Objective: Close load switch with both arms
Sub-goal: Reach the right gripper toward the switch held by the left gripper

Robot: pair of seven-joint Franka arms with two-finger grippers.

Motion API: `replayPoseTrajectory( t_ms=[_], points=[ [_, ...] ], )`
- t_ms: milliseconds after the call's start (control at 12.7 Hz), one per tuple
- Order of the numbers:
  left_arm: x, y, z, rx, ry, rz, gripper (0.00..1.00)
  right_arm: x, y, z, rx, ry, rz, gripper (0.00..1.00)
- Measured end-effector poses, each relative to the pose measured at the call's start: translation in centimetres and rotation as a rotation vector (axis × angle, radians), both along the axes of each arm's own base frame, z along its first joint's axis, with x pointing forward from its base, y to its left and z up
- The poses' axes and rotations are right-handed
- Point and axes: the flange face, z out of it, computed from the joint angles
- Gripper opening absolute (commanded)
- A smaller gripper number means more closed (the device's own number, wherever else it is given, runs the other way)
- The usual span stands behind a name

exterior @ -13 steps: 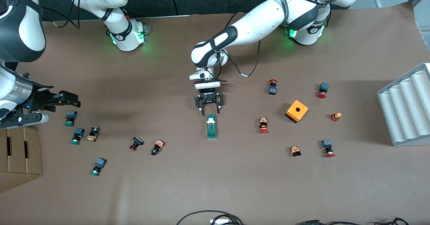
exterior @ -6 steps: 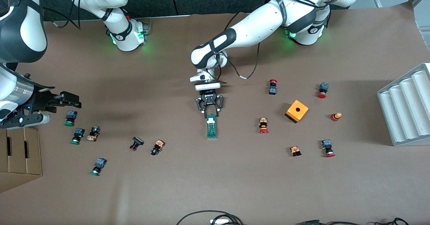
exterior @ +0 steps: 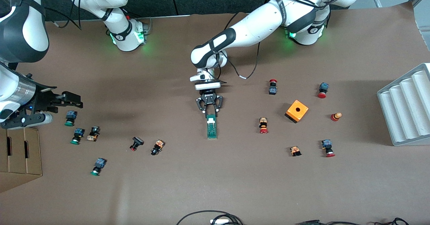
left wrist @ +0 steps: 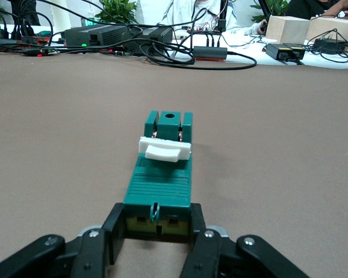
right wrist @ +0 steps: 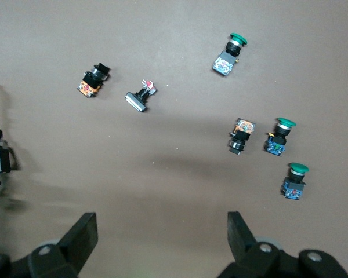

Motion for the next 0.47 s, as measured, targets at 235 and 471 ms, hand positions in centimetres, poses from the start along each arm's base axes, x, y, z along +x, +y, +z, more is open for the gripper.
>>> replayPoseTrajectory(
  t_ms=[235, 471],
  points=[
    [0.0, 0.0, 0.0, 0.0, 0.0, 0.0, 0.36, 0.3, 0.1, -0.8, 0.0, 0.013, 0.003, 1.0],
    [0.0, 0.0, 0.0, 0.0, 0.0, 0.0, 0.36, 1.3, 1.7, -2.8, 0.003, 0.018, 0.03, 1.0]
  ],
)
